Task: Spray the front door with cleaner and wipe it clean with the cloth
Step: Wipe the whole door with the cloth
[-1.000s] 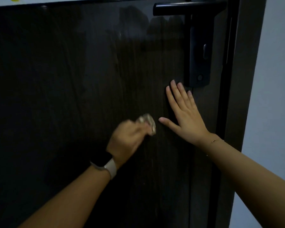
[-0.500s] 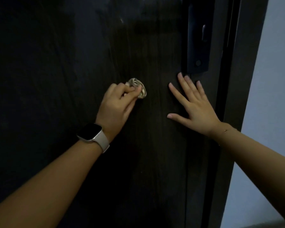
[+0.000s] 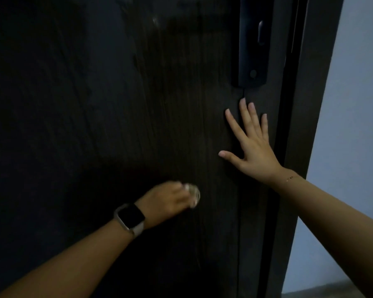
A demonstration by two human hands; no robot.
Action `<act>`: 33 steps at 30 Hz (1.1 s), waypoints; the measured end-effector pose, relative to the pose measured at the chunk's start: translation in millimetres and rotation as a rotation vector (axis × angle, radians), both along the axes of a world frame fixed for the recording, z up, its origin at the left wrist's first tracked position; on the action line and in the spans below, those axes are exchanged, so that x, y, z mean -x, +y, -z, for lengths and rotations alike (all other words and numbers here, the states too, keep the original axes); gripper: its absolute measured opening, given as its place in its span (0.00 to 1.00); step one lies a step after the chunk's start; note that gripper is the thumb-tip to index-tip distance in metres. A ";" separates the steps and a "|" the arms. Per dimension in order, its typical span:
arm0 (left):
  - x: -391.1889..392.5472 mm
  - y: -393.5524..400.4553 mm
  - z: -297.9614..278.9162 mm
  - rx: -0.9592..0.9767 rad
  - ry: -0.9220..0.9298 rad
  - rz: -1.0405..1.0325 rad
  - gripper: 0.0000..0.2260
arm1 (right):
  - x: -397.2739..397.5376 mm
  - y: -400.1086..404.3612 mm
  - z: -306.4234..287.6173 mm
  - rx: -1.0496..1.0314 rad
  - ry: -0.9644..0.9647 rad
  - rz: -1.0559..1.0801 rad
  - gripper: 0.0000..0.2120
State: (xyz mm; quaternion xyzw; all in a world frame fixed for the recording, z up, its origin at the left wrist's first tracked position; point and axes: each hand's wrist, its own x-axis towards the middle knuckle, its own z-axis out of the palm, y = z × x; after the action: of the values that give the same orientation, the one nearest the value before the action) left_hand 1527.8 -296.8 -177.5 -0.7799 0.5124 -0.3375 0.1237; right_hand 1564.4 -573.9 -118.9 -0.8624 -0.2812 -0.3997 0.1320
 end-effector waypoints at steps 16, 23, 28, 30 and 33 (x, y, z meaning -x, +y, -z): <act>-9.5 -52.7 -21.2 0.201 -0.095 -0.087 0.13 | -14.0 -26.7 -6.5 -0.165 -0.045 0.030 0.31; -18.3 -98.8 -145.6 0.619 -0.225 -0.096 0.12 | -9.8 -30.1 -8.7 -0.168 0.007 -0.026 0.30; -22.4 -109.0 -126.9 0.563 -0.195 -0.068 0.12 | -8.9 -32.0 -9.7 -0.180 0.039 -0.070 0.29; -21.9 -110.1 -81.8 0.423 -0.159 -0.058 0.13 | -7.8 -32.1 -10.1 -0.208 0.055 -0.105 0.28; -23.0 -119.4 -30.8 0.275 -0.082 -0.030 0.14 | -3.6 -34.8 -10.3 -0.260 0.083 -0.173 0.27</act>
State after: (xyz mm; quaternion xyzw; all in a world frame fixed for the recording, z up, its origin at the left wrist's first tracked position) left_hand 1550.7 -416.2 -146.7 -0.7826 0.4442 -0.4341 0.0415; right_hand 1568.1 -608.7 -108.6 -0.8263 -0.2949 -0.3839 0.2878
